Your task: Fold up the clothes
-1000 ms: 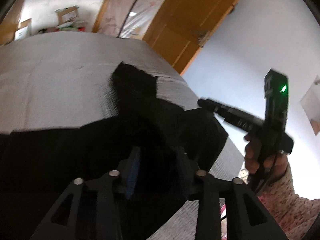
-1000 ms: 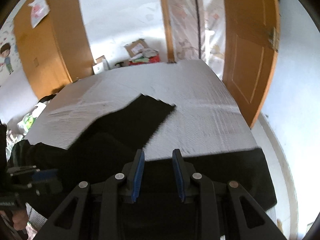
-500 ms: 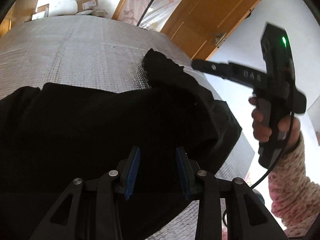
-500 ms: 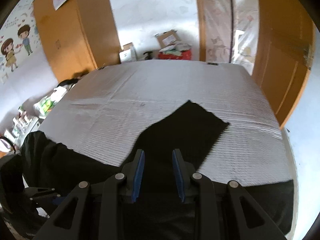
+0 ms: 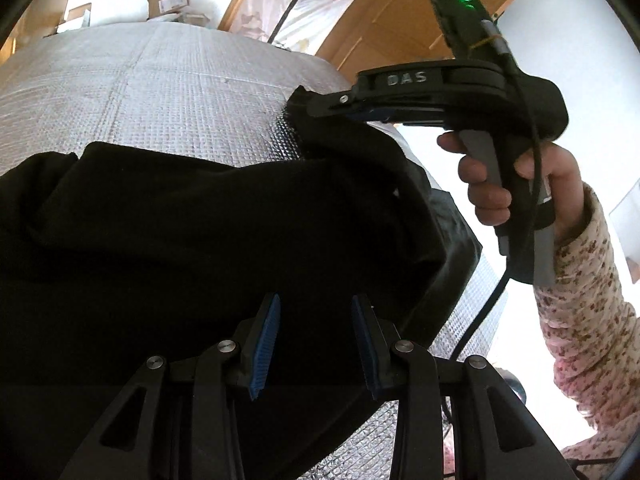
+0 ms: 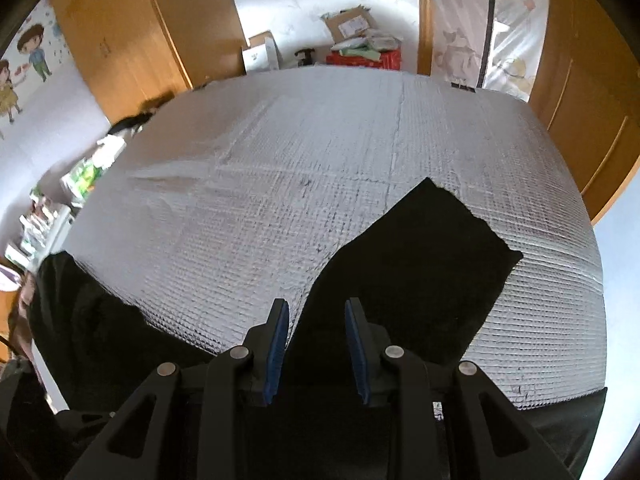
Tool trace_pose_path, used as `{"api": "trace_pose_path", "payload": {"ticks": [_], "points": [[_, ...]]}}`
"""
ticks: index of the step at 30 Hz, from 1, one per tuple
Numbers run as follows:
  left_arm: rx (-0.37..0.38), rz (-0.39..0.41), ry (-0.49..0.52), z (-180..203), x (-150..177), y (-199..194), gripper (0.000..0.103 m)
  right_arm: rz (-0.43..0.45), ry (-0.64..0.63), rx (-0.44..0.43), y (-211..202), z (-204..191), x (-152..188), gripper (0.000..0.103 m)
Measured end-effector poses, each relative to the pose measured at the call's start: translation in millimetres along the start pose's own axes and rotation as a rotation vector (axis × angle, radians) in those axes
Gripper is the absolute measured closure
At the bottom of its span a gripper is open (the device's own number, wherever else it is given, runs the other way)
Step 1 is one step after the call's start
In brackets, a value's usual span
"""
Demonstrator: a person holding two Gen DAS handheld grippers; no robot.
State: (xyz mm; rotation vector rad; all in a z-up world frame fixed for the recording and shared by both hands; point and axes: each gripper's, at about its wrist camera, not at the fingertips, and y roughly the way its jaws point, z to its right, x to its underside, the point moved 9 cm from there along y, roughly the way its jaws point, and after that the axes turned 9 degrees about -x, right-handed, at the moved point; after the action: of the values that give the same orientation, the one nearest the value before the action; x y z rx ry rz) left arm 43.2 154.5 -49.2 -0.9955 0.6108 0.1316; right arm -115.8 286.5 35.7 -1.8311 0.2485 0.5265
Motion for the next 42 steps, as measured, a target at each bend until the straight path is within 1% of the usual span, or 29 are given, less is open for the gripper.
{"api": "trace_pose_path", "payload": {"ticks": [3,5,8,9,13,20,24,28,42], "points": [[0.002,0.001,-0.002,0.6,0.2,0.3,0.064,-0.017,-0.007,0.05,5.8,3.1,-0.7,0.076],[0.002,0.002,-0.004,0.4,-0.1,0.3,0.064,-0.02,0.004,0.066,6.5,6.2,-0.9,0.091],[-0.009,0.005,0.006,1.6,0.0,0.3,0.064,-0.01,-0.001,0.088,1.3,10.3,0.7,0.099],[-0.015,0.007,0.012,2.4,0.2,0.3,0.064,-0.006,-0.011,0.101,-1.1,11.4,1.4,0.1],[-0.024,0.008,0.012,2.3,0.4,0.7,0.064,0.063,-0.021,0.107,-21.6,18.1,-0.7,0.1],[-0.027,0.004,-0.005,0.7,-1.0,2.4,0.064,0.203,0.057,0.117,-70.6,46.3,6.5,0.101],[-0.037,0.0,-0.001,0.1,-2.8,3.6,0.064,0.291,0.125,0.123,-102.0,69.3,21.9,0.101],[-0.04,-0.004,0.004,-1.4,-5.4,6.5,0.064,0.395,0.156,0.153,-132.8,89.4,39.7,0.101],[-0.068,-0.015,0.03,4.4,-7.7,5.6,0.064,0.551,0.329,0.19,-169.7,146.8,117.3,0.101]]}}
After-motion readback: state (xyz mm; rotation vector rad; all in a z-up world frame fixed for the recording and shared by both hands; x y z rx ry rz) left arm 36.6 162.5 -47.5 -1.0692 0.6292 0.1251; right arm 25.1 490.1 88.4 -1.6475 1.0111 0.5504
